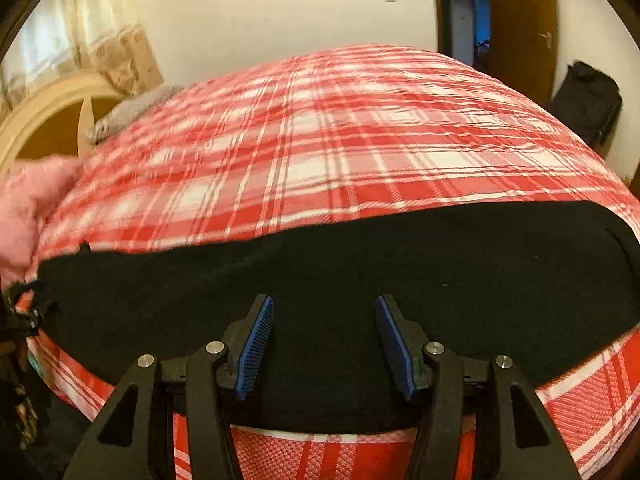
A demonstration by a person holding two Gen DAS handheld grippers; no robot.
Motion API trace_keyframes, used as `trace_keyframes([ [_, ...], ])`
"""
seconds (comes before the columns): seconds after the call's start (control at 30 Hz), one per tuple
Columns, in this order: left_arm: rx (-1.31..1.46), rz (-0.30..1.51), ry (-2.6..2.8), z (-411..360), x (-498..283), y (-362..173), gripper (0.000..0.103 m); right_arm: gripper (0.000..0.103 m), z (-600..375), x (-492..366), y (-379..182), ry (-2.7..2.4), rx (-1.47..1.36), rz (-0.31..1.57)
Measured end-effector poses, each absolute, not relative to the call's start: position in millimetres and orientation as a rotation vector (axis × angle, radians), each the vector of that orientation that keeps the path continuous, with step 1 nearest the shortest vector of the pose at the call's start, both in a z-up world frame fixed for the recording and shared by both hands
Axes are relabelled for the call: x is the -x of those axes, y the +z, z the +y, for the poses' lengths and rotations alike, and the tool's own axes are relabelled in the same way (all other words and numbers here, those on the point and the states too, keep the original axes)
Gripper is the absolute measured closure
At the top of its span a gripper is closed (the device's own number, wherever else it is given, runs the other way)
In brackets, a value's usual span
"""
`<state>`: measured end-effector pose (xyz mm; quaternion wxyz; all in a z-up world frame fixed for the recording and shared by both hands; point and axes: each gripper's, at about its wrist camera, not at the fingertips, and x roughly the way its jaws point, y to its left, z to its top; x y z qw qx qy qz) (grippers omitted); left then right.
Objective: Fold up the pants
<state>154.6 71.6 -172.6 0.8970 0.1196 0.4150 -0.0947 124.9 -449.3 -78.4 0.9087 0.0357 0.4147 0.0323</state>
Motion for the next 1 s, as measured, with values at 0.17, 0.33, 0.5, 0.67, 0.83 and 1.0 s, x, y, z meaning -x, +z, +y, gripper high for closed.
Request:
trace_keyframes([
  [0.17,-0.231,0.825,-0.236,58,-159,-159,0.004,0.048,-476,-124,-75,0.023,-0.128,0.857],
  [0.33,-0.275,0.848,-0.249,41,-172,-172,0.004,0.048,-477,-122,-76,0.031,-0.126,0.849],
  [0.5,-0.298,0.877,-0.241,40,-174,-185,0.003,0.048,-475,-120,-80,0.029,-0.098,0.835],
  [0.67,-0.259,0.901,-0.250,48,-176,-190,0.000,0.047,-474,-120,-81,0.028,-0.096,0.828],
  [0.83,-0.254,0.906,-0.260,51,-174,-193,0.000,0.047,-475,-120,-82,0.030,-0.092,0.824],
  [1.0,-0.261,0.905,-0.278,66,-167,-194,0.000,0.047,-478,-119,-80,0.043,-0.113,0.816],
])
